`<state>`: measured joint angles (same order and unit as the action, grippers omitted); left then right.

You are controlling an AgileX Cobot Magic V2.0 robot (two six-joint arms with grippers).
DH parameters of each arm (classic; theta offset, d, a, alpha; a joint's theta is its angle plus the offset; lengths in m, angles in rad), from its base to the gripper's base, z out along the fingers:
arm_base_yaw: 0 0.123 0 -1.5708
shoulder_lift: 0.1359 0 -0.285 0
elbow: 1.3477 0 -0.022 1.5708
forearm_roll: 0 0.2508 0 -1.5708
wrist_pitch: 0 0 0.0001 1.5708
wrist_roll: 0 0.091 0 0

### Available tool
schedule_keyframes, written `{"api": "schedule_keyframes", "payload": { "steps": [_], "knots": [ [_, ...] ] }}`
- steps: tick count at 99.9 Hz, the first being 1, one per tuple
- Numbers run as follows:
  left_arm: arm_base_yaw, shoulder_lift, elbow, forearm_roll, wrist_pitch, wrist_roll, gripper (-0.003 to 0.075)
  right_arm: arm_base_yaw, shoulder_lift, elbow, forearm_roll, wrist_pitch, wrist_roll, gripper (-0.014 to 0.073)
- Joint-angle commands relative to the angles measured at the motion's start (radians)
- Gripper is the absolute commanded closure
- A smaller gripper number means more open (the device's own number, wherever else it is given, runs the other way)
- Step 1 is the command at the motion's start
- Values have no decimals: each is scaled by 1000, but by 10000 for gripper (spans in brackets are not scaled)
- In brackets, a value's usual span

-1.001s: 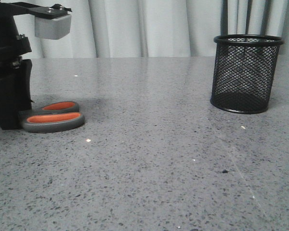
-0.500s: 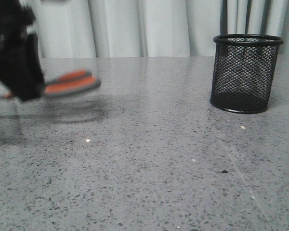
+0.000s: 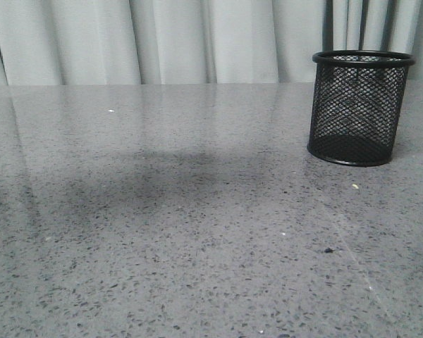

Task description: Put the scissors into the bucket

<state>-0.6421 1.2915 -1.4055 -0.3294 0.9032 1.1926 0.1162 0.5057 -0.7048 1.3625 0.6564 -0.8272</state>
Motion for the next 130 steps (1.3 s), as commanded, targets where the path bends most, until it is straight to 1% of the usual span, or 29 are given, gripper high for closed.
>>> {"api": "schedule_keyframes", "payload": {
  "steps": [1,9,23,42,57,64,71,73,74,75,78,81,84,89,96,97,98,108,113,117,124,128,130],
  "knots": [
    [-77,-33,-31,-33,-111,10,650,1,79,-50,105,41,-45,83],
    [-133,-33,-31,-31,-160,10,650,1,139,-74,105,81,-45,82],
    [-186,-33,-31,-31,-230,10,650,1,223,-104,103,103,-69,82],
    [-201,-29,-31,-31,-262,10,650,9,330,-141,112,153,-76,82],
    [-201,-29,-31,-31,-262,10,650,64,425,-192,115,130,-82,90],
    [-201,-29,-31,-31,-264,10,650,97,474,-222,127,101,-82,141],
    [-201,-32,-31,-31,-264,10,650,130,526,-256,149,99,-82,252],
    [-201,-32,-31,-31,-264,10,650,136,541,-267,151,101,-82,319],
    [-201,-32,-31,-31,-264,10,650,143,547,-274,153,101,-82,339],
    [-201,-34,-31,-31,-264,10,650,146,557,-278,156,103,-82,379],
    [-201,-34,-31,-31,-266,10,650,161,575,-293,155,112,-82,447],
    [-201,-38,-31,-31,-269,10,650,170,591,-311,155,124,-82,596],
    [-201,-43,-31,-31,-270,8,647,175,608,-326,155,138,-87,664],
    [-201,-59,-31,-34,-279,-4,635,182,626,-345,154,156,-87,648],
    [-201,-93,-31,-41,-304,-45,566,182,634,-359,154,149,-87,648],
    [-201,-106,-31,-41,-311,-55,533,182,634,-362,154,145,-87,648],
    [-201,-106,-31,-41,-314,-60,533,182,634,-361,154,137,-87,648],
    [-199,-184,-31,-41,-342,-114,339,178,634,-371,149,80,-87,648],
    [-199,-227,-31,-41,-342,-122,291,173,634,-373,146,56,-87,648],
    [-199,-257,-31,-41,-337,-131,288,165,634,-375,141,43,-87,648],
    [-199,-320,-31,-41,-311,-136,320,147,634,-378,128,43,-87,648],
    [-199,-355,-31,-41,-287,-145,367,131,634,-386,118,52,-87,648],
    [-199,-379,-31,-39,-276,-166,414,124,634,-392,110,60,-87,648]
  ]
}}
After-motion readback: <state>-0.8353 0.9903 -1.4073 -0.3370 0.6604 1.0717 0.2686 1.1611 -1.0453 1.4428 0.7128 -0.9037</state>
